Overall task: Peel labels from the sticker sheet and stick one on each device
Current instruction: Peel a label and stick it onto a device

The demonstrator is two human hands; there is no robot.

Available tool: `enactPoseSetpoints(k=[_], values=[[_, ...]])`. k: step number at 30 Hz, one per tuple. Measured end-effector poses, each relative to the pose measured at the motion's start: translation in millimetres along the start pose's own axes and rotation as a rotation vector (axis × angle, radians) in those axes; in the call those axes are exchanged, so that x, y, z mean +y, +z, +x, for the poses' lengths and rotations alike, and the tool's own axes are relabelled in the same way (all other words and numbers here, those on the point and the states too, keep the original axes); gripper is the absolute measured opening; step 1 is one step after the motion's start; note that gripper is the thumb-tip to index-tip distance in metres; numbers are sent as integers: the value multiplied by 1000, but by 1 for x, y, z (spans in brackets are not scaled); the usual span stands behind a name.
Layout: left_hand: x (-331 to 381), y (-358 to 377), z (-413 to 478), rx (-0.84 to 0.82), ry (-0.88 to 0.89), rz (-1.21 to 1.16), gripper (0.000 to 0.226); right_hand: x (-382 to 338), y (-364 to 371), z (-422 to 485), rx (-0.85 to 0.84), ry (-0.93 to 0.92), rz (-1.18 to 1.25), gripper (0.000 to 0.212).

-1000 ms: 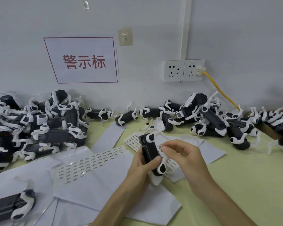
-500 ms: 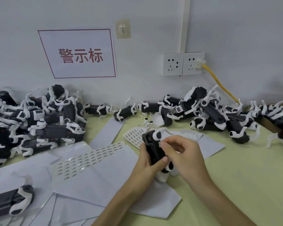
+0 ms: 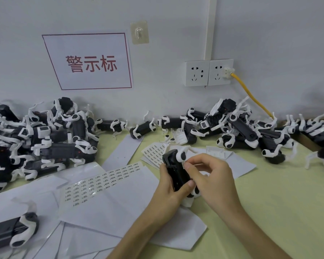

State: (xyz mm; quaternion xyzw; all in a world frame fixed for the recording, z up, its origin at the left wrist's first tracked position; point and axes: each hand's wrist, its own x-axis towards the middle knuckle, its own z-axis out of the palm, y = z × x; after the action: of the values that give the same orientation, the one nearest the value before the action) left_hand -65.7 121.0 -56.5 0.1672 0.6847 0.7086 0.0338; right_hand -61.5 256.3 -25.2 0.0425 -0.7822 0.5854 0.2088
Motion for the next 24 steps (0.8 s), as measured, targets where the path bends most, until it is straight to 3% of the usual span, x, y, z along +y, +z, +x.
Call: enactPoseSetpoints(k=[14,24], values=[[-4,1,1,-8,36,22,39,-1,4,-4,50,-6,-20,20],[-3,2,0,5,87,116,38,0,-2,1,-18,177,136,20]])
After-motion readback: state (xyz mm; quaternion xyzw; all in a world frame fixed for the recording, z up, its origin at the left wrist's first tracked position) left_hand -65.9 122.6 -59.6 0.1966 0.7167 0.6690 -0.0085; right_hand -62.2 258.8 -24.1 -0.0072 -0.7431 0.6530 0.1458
